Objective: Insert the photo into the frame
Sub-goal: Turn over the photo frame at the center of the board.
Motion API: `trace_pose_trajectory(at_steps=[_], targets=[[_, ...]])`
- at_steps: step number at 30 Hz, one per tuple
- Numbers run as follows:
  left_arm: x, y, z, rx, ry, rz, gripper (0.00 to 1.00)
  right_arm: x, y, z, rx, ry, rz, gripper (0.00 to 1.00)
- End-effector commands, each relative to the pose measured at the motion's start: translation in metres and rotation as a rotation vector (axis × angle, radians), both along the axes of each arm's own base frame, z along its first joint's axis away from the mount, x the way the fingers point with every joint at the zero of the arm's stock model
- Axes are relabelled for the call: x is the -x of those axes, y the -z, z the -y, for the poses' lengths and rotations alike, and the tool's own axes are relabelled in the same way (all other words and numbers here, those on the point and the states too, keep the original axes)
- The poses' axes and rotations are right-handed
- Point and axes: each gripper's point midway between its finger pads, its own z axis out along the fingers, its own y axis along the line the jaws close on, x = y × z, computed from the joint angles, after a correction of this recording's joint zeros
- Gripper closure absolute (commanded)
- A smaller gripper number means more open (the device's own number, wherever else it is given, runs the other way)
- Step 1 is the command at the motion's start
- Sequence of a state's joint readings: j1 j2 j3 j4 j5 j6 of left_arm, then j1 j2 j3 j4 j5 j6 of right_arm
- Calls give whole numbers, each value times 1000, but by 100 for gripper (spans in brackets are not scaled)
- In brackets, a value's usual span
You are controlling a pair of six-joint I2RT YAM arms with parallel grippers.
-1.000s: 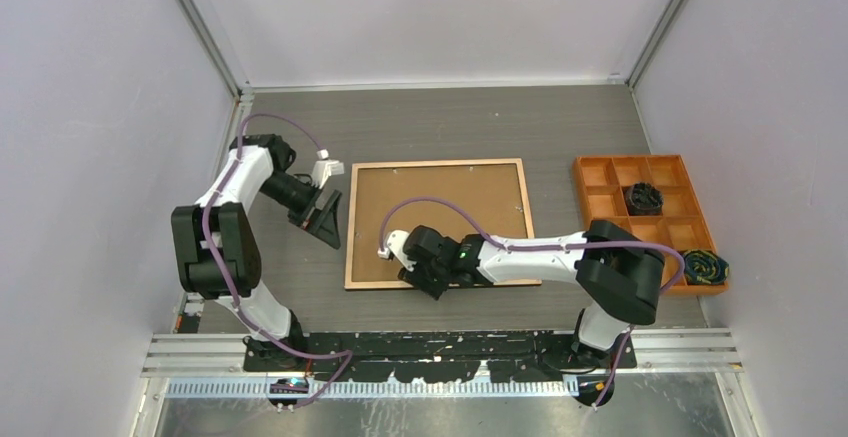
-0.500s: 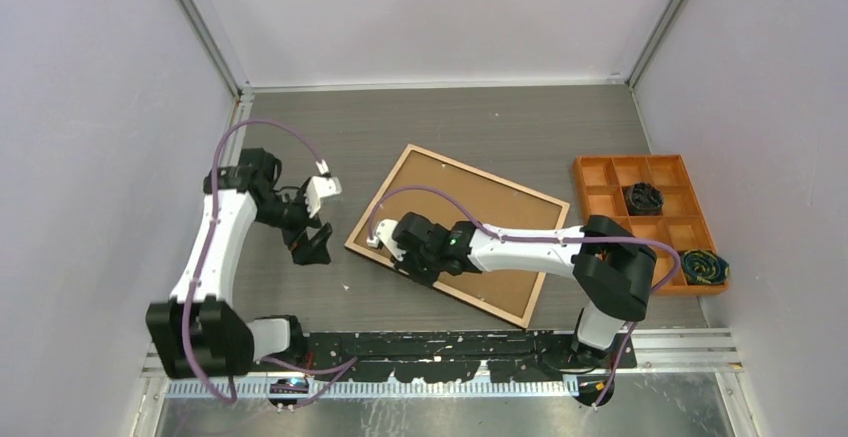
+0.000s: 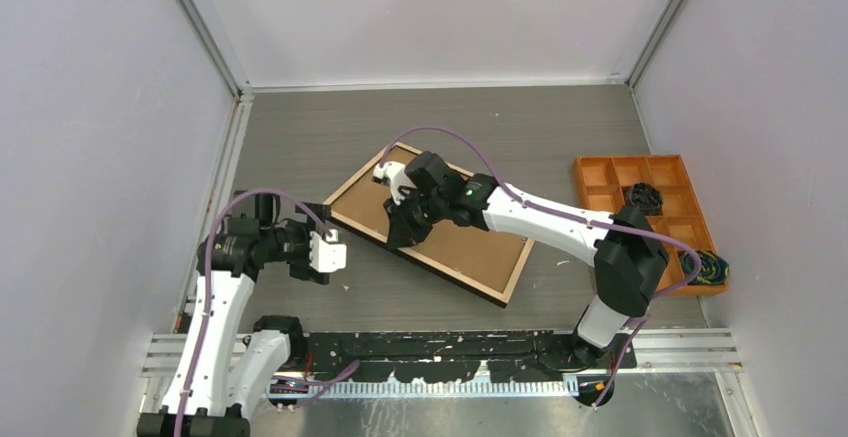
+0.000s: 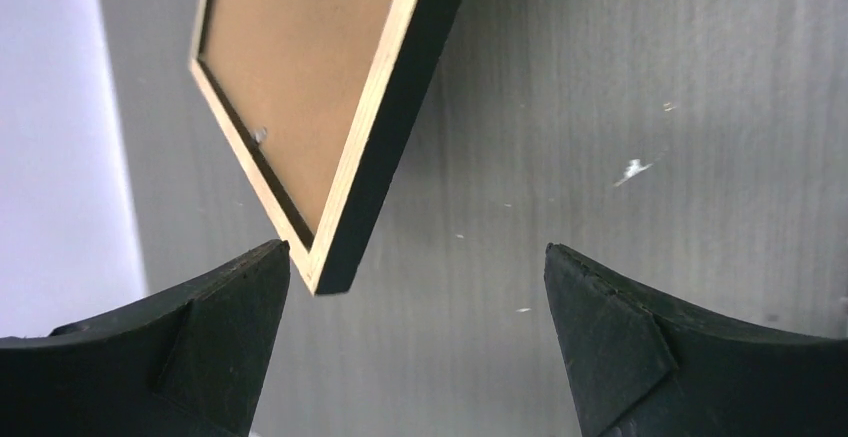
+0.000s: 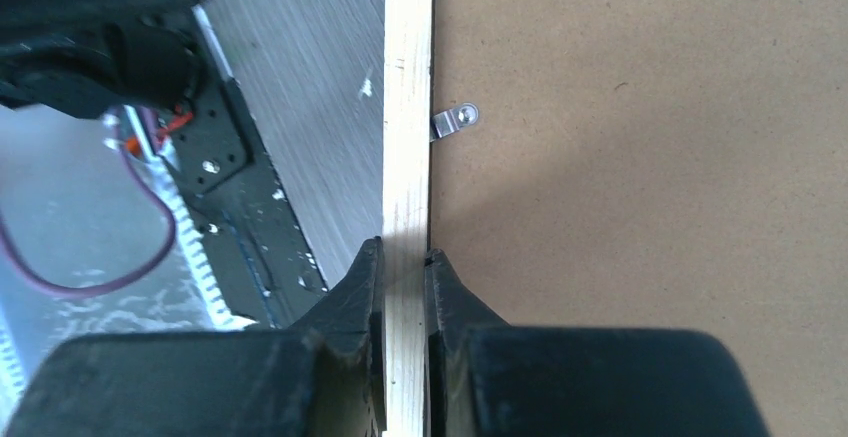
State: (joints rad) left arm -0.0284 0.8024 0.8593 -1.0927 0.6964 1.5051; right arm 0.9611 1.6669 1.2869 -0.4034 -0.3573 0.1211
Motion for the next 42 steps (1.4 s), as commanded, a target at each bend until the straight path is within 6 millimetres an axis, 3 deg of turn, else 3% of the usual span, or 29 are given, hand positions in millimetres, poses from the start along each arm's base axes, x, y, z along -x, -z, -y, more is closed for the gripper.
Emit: trace_pose_trajectory(at_steps=[1,5,8,12,18,20,24,26,32,38,42], targets=[[-29,-15,10,-75,135,288,0,12,-84,-24,-247,-63,-71,99],[-39,-14,18,-128,193,355,2,15,-95,-27,-265,-76,-97,99],[-49,-18,26,-140,200,367,9,16,-102,-30,-281,-79,-117,99],[-56,-17,32,-165,206,359,24,16,-110,-32,-295,-73,-127,99],[-60,-22,29,-186,187,368,54,9,-120,-31,-297,-45,-128,99],[-62,-26,29,-177,170,367,61,3,-121,-26,-273,-18,-109,91],[-63,-38,30,-151,143,362,68,-9,-123,0,-180,35,-2,57],[-61,-40,30,-147,143,349,71,-12,-123,16,-133,58,55,45],[-57,-47,30,-136,129,301,80,-5,-122,64,32,73,217,21],[-59,-57,31,-121,116,301,83,-1,-104,90,219,73,377,14],[-59,-61,31,-119,111,294,83,5,-98,89,256,36,432,14]])
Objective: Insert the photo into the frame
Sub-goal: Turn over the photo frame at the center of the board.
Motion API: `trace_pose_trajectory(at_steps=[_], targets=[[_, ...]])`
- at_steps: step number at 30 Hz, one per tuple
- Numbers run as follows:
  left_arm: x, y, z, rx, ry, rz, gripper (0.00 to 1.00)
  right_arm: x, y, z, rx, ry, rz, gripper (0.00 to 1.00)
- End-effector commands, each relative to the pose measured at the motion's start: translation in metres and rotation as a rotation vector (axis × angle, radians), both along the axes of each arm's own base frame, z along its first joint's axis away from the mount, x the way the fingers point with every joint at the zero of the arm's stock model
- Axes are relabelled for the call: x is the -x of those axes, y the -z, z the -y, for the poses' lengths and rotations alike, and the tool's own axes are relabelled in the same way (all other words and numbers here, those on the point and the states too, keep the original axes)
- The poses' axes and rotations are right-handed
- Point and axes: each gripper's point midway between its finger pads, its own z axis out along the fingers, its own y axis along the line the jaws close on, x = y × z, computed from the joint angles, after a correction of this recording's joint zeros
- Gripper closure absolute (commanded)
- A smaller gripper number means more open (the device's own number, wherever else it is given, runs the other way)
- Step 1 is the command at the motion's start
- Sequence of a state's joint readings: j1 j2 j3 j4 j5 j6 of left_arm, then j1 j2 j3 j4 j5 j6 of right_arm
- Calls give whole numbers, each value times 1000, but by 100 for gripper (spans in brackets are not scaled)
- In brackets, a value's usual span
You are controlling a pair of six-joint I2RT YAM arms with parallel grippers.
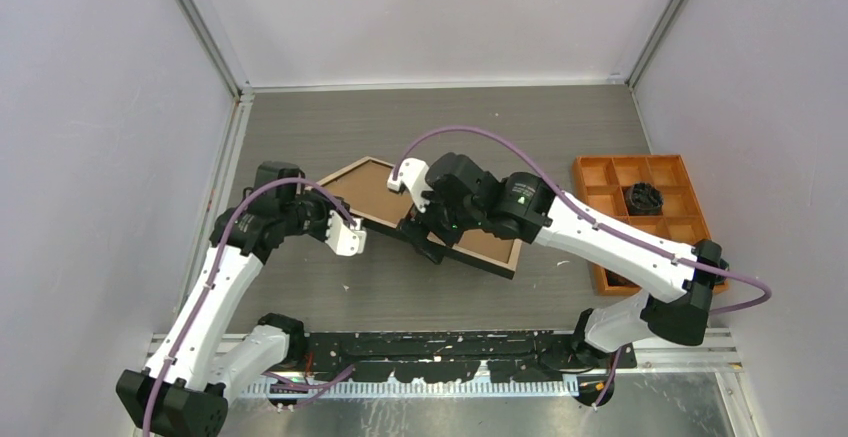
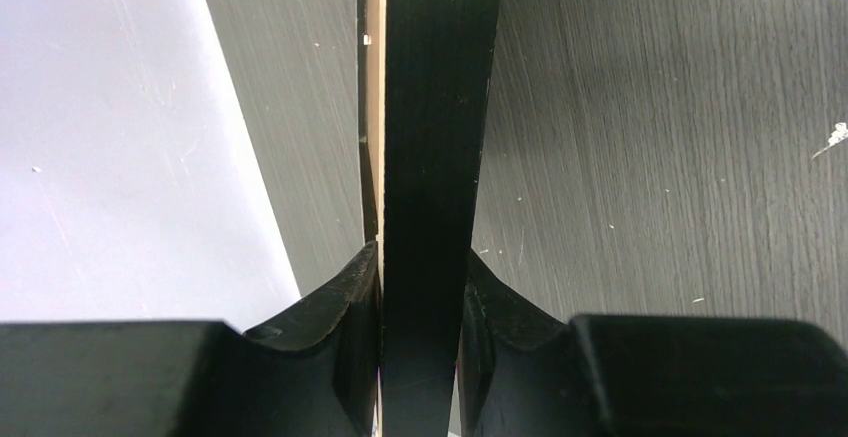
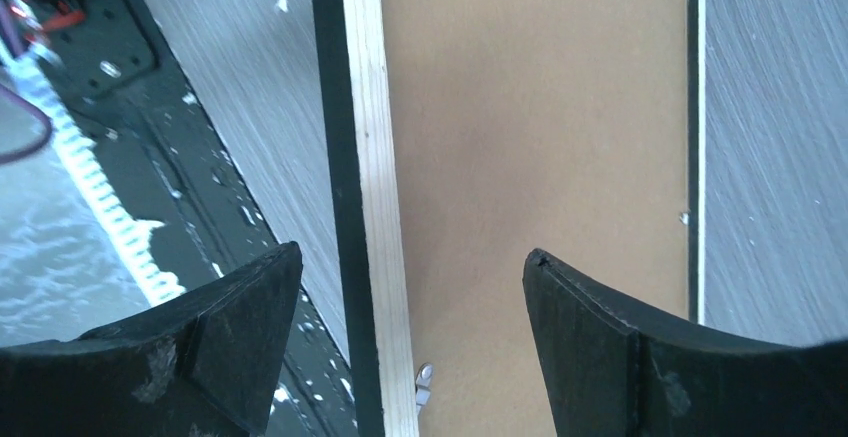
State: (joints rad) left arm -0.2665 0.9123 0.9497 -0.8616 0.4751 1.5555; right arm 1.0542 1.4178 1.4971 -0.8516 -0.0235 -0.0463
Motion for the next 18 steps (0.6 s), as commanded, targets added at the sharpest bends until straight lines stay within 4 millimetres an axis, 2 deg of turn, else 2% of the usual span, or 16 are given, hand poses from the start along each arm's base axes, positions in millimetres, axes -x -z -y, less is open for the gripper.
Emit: trace_pose_trajectory(at_steps=[1,9,12,14,15,16,17,18], targets=[[-3,-27,4,52,-19,24,84,-9,8,17,119,13,127,15],[-4,-34,5,77,-45,9,85,-26,29,16,230,45,216,35],[-6,-38,6,102,-67,-5,85,-34,24,14,228,77,263,48],[-8,-44,7,135,-94,-23,82,-40,14,11,196,101,292,62],[-9,-49,8,154,-109,-31,77,-42,7,9,172,110,305,69],[-10,-53,10,178,-131,-46,64,-43,1,6,151,114,314,74],[-13,-59,11,210,-158,-60,41,-45,-10,4,120,125,325,78],[-16,-67,12,258,-197,-71,26,-46,-15,2,105,130,328,81]])
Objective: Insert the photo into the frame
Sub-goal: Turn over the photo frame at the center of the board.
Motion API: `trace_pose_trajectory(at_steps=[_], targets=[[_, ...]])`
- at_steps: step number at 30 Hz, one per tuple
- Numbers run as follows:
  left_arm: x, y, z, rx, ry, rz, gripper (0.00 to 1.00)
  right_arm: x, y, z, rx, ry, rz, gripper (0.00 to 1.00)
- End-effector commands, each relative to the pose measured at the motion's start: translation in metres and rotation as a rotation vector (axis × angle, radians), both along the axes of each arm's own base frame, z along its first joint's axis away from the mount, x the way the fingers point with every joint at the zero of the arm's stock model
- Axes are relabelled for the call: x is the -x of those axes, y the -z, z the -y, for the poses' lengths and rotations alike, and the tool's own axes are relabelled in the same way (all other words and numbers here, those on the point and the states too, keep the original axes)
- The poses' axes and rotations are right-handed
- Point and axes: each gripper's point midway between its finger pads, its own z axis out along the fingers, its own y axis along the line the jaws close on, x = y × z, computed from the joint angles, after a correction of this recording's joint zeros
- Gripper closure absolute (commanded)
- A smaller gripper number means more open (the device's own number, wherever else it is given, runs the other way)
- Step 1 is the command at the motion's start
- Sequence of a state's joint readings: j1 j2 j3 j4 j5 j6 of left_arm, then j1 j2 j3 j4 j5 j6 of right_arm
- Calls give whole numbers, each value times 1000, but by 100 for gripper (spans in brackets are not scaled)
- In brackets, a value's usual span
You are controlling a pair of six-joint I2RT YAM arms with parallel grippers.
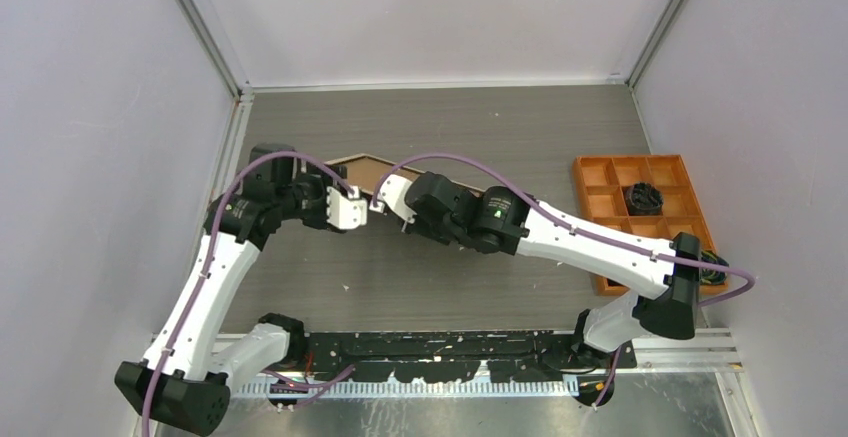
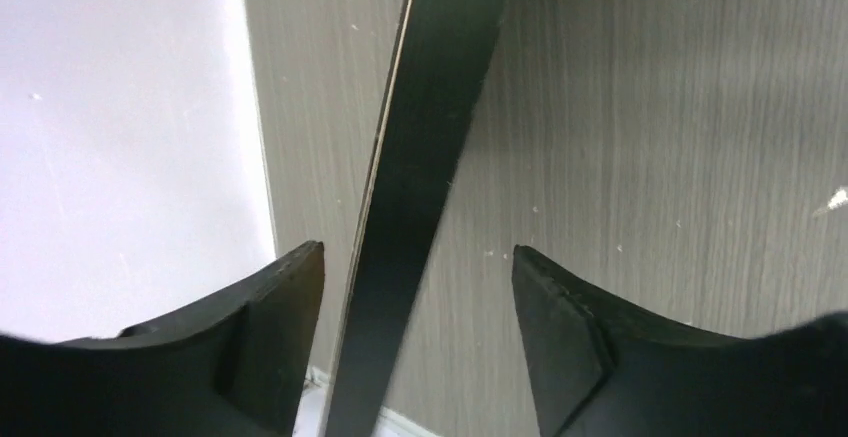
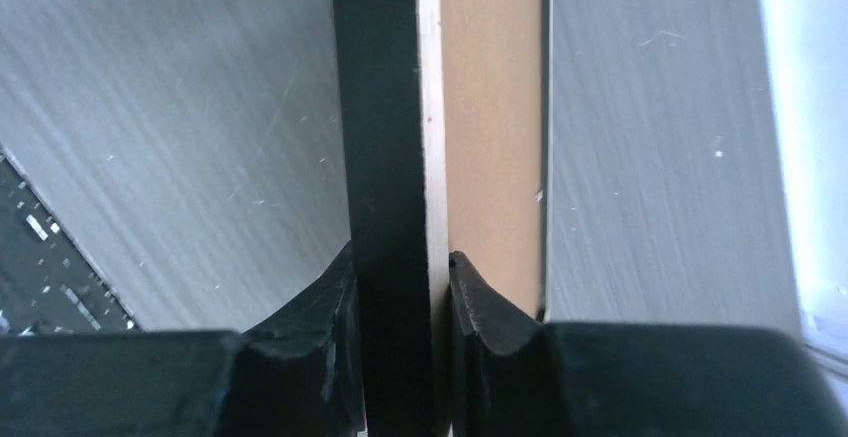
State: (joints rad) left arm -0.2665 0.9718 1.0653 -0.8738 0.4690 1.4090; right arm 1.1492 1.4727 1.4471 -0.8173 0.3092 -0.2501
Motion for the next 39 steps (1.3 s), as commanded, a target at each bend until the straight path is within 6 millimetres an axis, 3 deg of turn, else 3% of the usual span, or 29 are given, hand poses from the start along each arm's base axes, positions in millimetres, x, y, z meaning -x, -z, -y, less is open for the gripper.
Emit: trace_pose_trajectory(at_steps=[1,2,3,8,11,14,17,21,25,33,39], targets=[[-7,-51,11,233,-143,-24,11,-18,-48,-11,-195,113,48,81],[-9,-61,12,285,-174,-21,2,-18,-52,-13,-214,112,32,82],[-10,-73,13,341,-200,-11,0,-19,-59,-17,-236,115,12,82],[-11,-137,10,617,-338,-19,0,-23,-83,-32,-373,139,-159,83],[-13,-163,0,756,-411,-55,0,-34,-104,-38,-519,179,-297,84],[-21,-180,-19,887,-493,-120,0,-55,-128,-36,-668,241,-410,85],[-31,-181,-43,975,-578,-215,0,-81,-144,-28,-829,315,-538,85],[-43,-149,-56,953,-646,-327,0,-120,-146,-2,-1006,442,-669,85],[-46,-99,-61,883,-712,-458,0,-139,-123,19,-1044,537,-693,85],[-60,-5,-84,798,-966,-666,0,-146,-36,62,-1115,759,-711,84],[-59,37,-92,782,-1035,-668,0,-131,46,89,-1068,904,-691,82]])
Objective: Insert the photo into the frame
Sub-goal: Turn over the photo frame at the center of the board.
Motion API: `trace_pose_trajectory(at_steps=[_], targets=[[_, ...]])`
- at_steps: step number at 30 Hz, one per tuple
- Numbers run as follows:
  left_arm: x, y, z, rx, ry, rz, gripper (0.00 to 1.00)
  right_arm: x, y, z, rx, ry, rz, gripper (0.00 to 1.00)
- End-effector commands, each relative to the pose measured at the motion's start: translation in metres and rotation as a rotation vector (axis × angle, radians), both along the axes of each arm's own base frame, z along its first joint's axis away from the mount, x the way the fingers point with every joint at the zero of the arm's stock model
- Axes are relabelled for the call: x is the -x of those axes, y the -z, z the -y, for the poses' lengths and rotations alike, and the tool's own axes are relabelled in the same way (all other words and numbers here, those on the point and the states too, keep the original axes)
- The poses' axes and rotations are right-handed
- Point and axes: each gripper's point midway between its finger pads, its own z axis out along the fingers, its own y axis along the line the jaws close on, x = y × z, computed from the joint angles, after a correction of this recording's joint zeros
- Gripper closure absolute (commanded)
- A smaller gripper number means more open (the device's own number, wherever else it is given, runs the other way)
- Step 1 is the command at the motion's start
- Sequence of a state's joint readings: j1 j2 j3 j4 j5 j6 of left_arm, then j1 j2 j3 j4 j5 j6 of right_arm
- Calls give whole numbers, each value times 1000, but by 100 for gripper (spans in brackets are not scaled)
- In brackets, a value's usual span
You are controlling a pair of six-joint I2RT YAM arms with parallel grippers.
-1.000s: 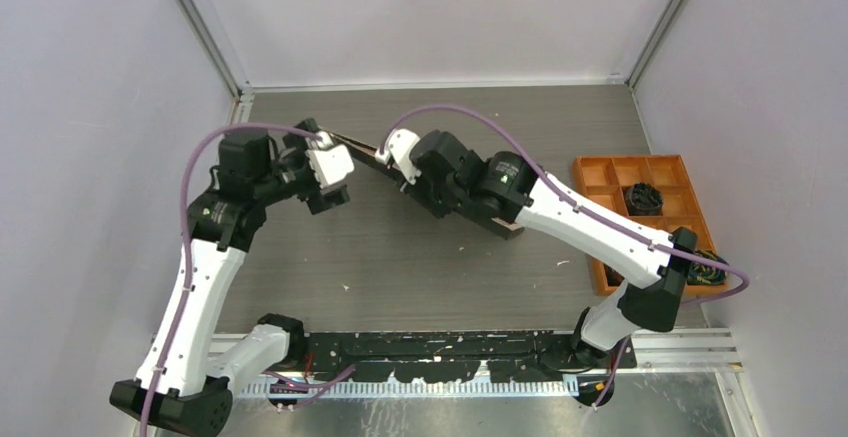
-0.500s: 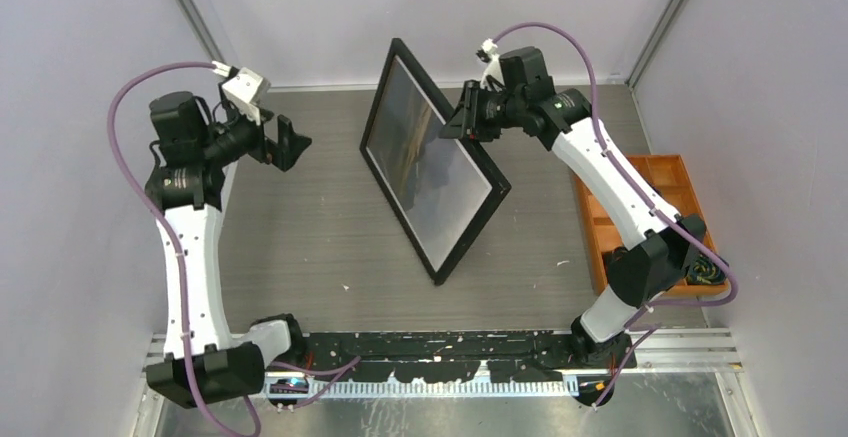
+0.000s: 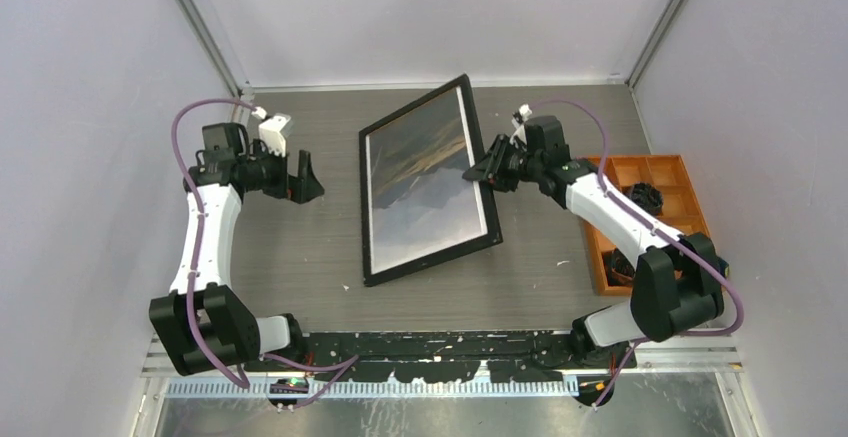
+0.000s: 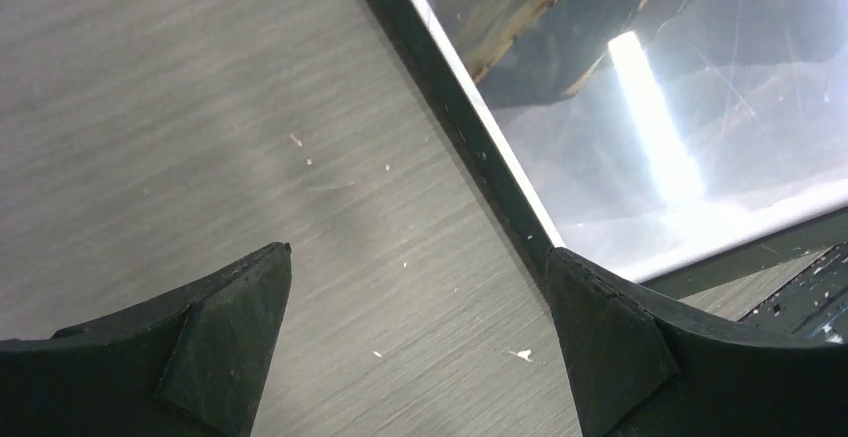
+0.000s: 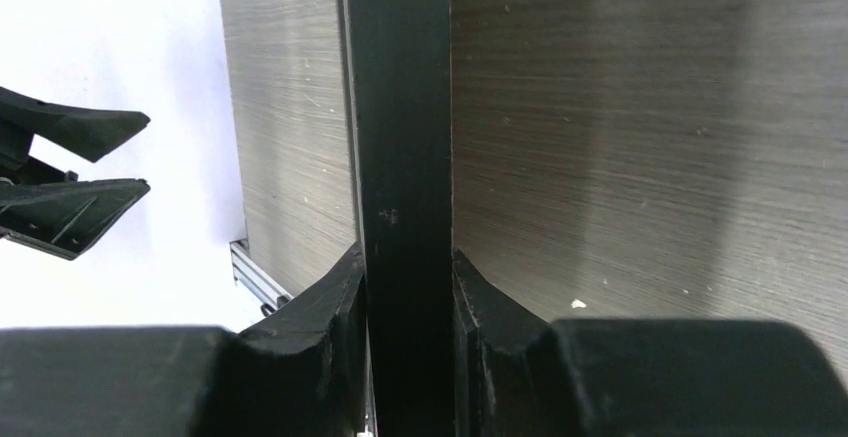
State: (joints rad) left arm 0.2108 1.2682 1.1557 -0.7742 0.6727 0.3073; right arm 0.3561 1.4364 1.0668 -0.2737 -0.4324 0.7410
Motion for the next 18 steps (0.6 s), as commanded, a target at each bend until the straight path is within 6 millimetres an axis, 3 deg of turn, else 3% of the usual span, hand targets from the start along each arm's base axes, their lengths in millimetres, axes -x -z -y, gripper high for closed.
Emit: trace_pose_trajectory(at_steps=[1,5,8,11,15,16,18], targets=[[-6,12,-11,-38,-61,29,0,-1,21,14,-7,94,47,81],[1,39,-14,-54,-66,-18,0,6,65,31,54,141,30,79],[5,55,-15,-64,-72,-29,0,8,86,39,87,154,39,76],[7,68,-18,-73,-105,-31,0,9,103,43,118,155,32,59],[8,74,-17,-67,-115,-21,0,13,119,47,146,153,18,47],[9,76,-17,-62,-117,-24,0,13,122,48,155,154,13,41],[8,77,-16,-52,-128,-23,0,13,125,50,175,159,5,3]])
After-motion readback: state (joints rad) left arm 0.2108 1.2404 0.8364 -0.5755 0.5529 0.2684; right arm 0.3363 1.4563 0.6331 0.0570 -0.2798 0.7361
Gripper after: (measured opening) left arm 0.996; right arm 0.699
